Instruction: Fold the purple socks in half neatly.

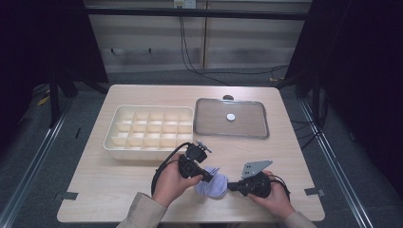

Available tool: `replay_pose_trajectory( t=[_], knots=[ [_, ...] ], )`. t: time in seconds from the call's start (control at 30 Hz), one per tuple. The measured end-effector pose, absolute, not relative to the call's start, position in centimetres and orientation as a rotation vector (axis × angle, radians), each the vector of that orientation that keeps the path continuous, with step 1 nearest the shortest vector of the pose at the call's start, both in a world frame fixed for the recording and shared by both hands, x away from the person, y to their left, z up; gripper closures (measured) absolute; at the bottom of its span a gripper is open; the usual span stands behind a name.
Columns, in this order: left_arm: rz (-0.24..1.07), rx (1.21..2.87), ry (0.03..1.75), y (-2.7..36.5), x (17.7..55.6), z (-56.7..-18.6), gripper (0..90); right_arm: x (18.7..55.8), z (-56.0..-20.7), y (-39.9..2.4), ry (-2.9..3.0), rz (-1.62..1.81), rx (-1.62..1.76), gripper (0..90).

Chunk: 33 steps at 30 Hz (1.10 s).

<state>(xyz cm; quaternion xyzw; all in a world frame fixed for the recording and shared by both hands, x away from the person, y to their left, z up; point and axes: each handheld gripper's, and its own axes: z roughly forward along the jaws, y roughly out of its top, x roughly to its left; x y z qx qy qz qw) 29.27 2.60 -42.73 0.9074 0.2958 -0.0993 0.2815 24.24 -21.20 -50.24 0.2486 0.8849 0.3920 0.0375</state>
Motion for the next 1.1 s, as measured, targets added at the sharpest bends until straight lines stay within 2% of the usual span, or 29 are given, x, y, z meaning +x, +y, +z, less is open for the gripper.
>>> replay_pose_trajectory(
  t=[1.1],
  knots=[
    [-0.271, 2.467, 0.788, 1.4, 28.9, -43.9, 80.0, 24.3, -50.3, -20.6, 2.710, 1.210, 0.753, 88.7]
  ],
)
